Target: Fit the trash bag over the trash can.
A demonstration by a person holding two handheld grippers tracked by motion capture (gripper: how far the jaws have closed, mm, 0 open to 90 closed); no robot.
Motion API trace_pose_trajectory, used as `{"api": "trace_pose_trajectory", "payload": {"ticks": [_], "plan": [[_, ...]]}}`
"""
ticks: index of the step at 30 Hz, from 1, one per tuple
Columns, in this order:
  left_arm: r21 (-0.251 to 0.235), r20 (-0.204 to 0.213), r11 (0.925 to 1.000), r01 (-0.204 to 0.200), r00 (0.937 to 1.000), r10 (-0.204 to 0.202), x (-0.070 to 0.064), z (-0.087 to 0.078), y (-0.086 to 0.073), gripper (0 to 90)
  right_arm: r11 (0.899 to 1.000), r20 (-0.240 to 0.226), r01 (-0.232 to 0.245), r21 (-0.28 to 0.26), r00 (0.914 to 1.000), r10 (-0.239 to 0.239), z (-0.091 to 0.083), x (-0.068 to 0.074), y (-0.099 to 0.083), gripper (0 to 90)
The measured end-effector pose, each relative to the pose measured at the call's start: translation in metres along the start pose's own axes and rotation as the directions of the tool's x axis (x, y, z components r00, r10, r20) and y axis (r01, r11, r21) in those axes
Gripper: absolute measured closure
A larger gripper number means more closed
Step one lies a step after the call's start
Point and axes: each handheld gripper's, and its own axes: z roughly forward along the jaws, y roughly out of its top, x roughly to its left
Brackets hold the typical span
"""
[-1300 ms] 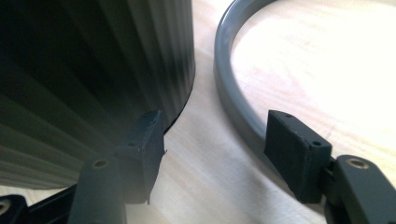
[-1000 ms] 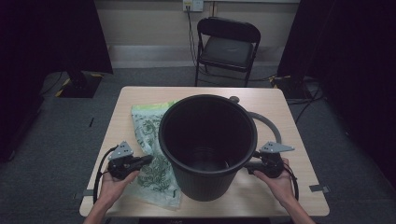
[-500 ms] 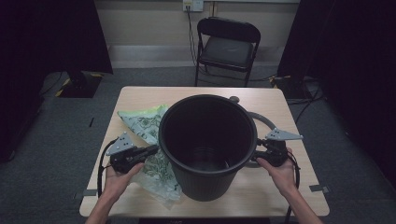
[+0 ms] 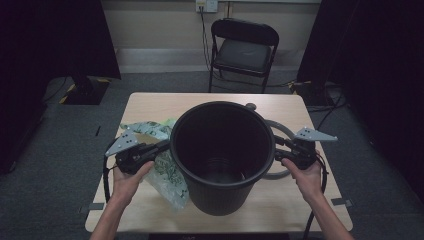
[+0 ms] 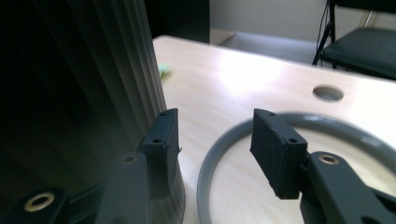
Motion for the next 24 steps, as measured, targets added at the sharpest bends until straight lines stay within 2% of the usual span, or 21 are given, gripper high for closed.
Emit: {"api": "trace_pose_trajectory", "payload": {"ticks": [3,4,5,8,9,10,11,12,13,16,19,22,24], "plan": [[-0.030,0.000,0.9995,-0.015,0.9999,0.015,0.000,-0.005,0.012,90.0,0.999,-0.013,0.002,-0.048,0.9999,-0.003,-0.006,0.000,0.010,52.6],[-0.030,0.000,0.9995,-0.015,0.9999,0.015,0.000,-0.005,0.012,90.0,0.999,-0.012,0.004,-0.051,0.9999,-0.005,-0.007,0.000,0.012,52.9],[-0.047,-0.009,0.9986,-0.023,0.9997,0.022,-0.001,-0.008,0.020,90.0,0.998,-0.007,0.007,-0.055,0.9999,-0.008,-0.007,0.000,0.014,53.4],[-0.098,-0.002,0.9952,0.001,1.0000,-0.001,0.003,-0.014,0.028,90.0,0.997,-0.007,0.012,-0.076,0.9999,-0.013,-0.010,0.001,0.022,53.8],[-0.098,-0.002,0.9952,0.001,1.0000,-0.001,0.003,-0.014,0.028,90.0,0.996,-0.005,0.013,-0.084,0.9999,-0.014,-0.012,0.001,0.026,53.9],[-0.119,-0.007,0.9928,0.002,1.0000,-0.003,0.006,-0.017,0.033,90.0,0.996,-0.002,0.018,-0.091,0.9998,-0.018,-0.013,0.002,0.029,53.9],[-0.146,0.007,0.9890,0.022,0.9997,-0.022,0.007,-0.017,0.036,90.0,0.995,0.000,0.022,-0.100,0.9998,-0.022,-0.014,0.002,0.033,53.8],[-0.157,0.014,0.9873,0.024,0.9997,-0.022,0.007,-0.018,0.039,90.0,0.994,0.006,0.025,-0.108,0.9997,-0.024,-0.015,0.001,0.038,53.8],[-0.154,0.001,0.9881,0.004,1.0000,-0.004,0.005,-0.018,0.042,90.0,0.992,0.009,0.022,-0.122,0.9997,-0.022,-0.016,0.001,0.042,53.5],[-0.169,0.005,0.9855,-0.004,1.0000,0.005,0.004,-0.019,0.047,90.0,0.989,0.002,0.013,-0.147,0.9999,-0.013,-0.018,0.003,0.050,53.1],[-0.205,0.009,0.9787,-0.006,0.9999,0.008,0.002,-0.025,0.059,90.0,0.987,0.004,0.009,-0.162,1.0000,-0.009,-0.018,0.005,0.054,53.3],[-0.207,0.012,0.9779,-0.032,0.9993,0.035,-0.005,-0.026,0.068,90.0,0.983,0.003,0.008,-0.186,1.0000,-0.008,-0.021,0.007,0.060,52.6],[-0.212,0.001,0.9751,-0.066,0.9977,0.068,-0.011,-0.026,0.074,90.0,0.977,-0.006,0.015,-0.212,0.9998,-0.017,-0.025,0.009,0.066,50.8]]}}
